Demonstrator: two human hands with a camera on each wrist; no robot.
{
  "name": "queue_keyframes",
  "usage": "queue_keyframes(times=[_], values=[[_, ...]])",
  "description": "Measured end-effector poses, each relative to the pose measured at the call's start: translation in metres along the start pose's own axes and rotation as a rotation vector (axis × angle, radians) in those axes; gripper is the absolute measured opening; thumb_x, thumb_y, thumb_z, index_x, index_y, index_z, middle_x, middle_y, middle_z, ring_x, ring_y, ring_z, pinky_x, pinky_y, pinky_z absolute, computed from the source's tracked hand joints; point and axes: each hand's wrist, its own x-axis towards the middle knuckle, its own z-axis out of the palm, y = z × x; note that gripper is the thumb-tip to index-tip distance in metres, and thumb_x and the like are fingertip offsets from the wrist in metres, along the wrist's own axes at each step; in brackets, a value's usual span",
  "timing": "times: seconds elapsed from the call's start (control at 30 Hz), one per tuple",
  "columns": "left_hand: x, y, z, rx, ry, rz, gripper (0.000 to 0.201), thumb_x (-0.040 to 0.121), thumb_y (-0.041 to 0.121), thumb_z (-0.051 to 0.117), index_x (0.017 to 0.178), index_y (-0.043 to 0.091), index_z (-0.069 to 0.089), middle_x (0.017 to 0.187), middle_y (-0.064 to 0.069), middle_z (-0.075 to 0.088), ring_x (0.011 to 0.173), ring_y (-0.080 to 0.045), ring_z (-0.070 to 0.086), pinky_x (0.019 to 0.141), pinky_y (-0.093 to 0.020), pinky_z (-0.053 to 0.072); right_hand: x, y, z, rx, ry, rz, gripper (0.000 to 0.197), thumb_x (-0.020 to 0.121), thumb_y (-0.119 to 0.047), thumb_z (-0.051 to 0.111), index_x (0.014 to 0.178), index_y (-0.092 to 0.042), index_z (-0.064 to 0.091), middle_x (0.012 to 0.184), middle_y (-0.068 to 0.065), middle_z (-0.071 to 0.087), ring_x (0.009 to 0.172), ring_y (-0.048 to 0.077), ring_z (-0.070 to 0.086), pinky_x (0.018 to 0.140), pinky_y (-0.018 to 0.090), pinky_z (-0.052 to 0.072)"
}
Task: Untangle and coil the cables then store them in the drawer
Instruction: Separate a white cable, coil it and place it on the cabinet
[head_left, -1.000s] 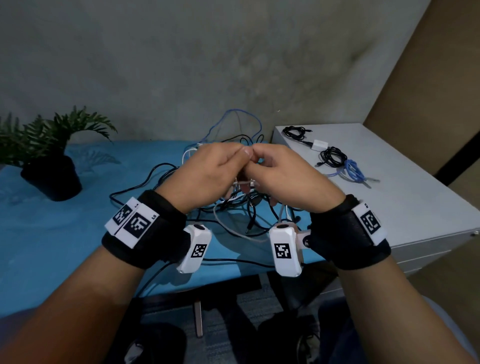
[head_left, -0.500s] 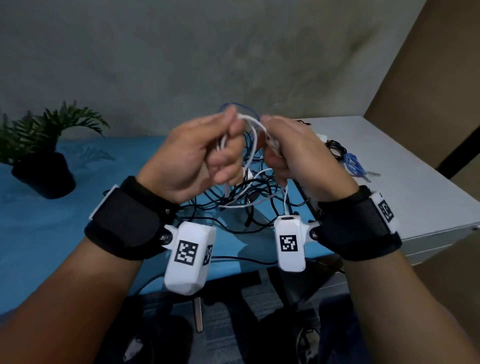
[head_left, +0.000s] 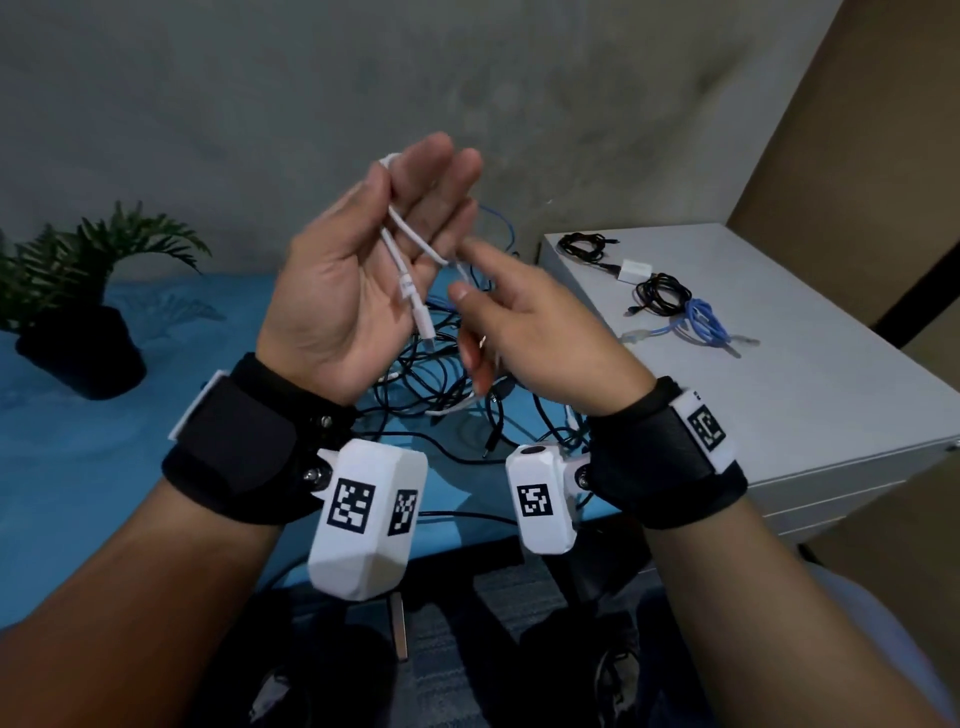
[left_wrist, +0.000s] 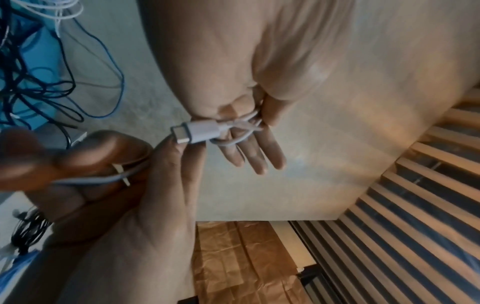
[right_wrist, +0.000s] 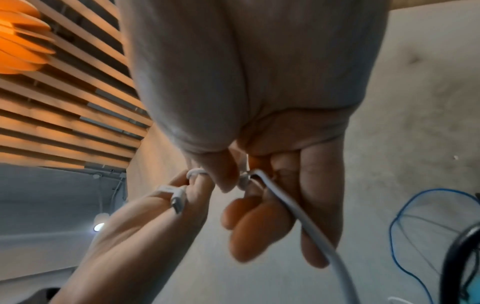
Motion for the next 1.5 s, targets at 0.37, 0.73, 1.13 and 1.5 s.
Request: queue_keyframes(times=[0.37,0.73,1.13,1.5], values=[[-0.008,-0.019,0.005,1.094,0.006,0.415,0.032,0.111,0.011,0.030,0.140,0.000,0.037,0.121,-0.006,0.071,0.124,-0.020,0.063,0.113,-0.046,0.043,0.001,-0.001,0.015,-0.065,-0.113,0.035,0.028,0.107,-0.030,0.044,0.134,-0.028,0.048,0.072,0.008,0.067,0.046,0.011,0.054,0.050,0.031,0.047],[-0.003,-0.001,-0.009,1.978,-0.227,-0.014,0.024,0.106,0.029,0.039,0.102,0.012,0.055,0.083,0.002,0.066,0.082,-0.028,0.062,0.072,-0.041,0.042,0.003,0.001,-0.002,-0.170,0.059,0.104,0.039,0.097,-0.033,0.054,0.078,0.000,0.064,0.061,0.001,0.047,0.056,0.015,0.040,0.059,0.036,0.032],[0.001,0.035,-0.001,2.079,-0.186,0.040,0.048,0.100,0.048,0.054,0.065,0.014,0.053,0.052,-0.001,0.043,0.050,-0.010,0.039,0.051,-0.028,0.026,0.005,-0.009,0.003,-0.047,-0.054,0.085,0.019,0.089,-0.024,0.051,0.091,-0.007,0.059,0.054,-0.007,0.049,0.049,0.019,0.056,0.061,0.050,0.052],[-0.004,0.051,-0.008,1.097,-0.220,-0.170,0.047,0.108,0.037,0.037,0.090,0.008,0.068,0.051,0.003,0.044,0.040,-0.017,0.039,0.060,-0.039,0.051,0.010,-0.005,-0.011,0.105,0.353,-0.234,0.020,0.103,-0.022,0.059,0.105,-0.006,0.071,0.069,-0.019,0.054,0.059,-0.003,0.044,0.058,0.010,0.034]])
